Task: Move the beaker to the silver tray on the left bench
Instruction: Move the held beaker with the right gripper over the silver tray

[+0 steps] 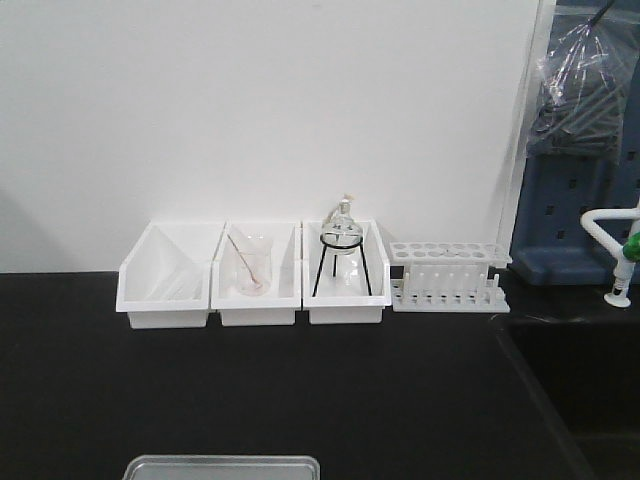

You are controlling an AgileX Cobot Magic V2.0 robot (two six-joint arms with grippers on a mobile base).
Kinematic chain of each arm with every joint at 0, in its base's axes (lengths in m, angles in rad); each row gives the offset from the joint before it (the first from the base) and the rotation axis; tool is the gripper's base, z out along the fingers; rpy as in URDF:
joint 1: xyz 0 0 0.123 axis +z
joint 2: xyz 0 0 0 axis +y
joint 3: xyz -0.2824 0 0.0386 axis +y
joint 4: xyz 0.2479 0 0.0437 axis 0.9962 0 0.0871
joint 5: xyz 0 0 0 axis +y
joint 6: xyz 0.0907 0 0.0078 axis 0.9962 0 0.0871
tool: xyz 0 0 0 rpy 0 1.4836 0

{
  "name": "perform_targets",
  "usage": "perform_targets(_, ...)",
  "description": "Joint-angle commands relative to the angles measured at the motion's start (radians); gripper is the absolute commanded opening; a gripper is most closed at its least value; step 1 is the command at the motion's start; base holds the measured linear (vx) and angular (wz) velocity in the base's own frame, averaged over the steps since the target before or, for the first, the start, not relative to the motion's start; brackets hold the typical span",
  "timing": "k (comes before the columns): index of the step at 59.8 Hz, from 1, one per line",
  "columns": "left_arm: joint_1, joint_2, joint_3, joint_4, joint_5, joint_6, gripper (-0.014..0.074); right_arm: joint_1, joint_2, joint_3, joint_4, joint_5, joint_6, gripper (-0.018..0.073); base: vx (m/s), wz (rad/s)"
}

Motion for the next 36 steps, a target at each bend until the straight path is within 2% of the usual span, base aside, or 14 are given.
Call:
perform_targets(1,-0.003,-0.007,0.02,-0.001,-0.083,-0.002,0.0001,-0.003,-0.001,-0.031,-0.006,-0.087,-0.008,-0.0013,0.26,-0.16)
perform_targets(17,-0.003,-0.007,0.02,-0.001,-0.083,-0.002,0.0001,-0.003,-0.001,-0.031,-0.006,-0.087,-0.008,-0.0013,0.19,-0.13)
perform_targets(36,-0.003,-0.007,0.02,-0.001,-0.083,-0.002,0.0001,-0.003,-0.001,-0.031,-0.006,-0.087,-0.008,-0.0013,0.04,-0.01)
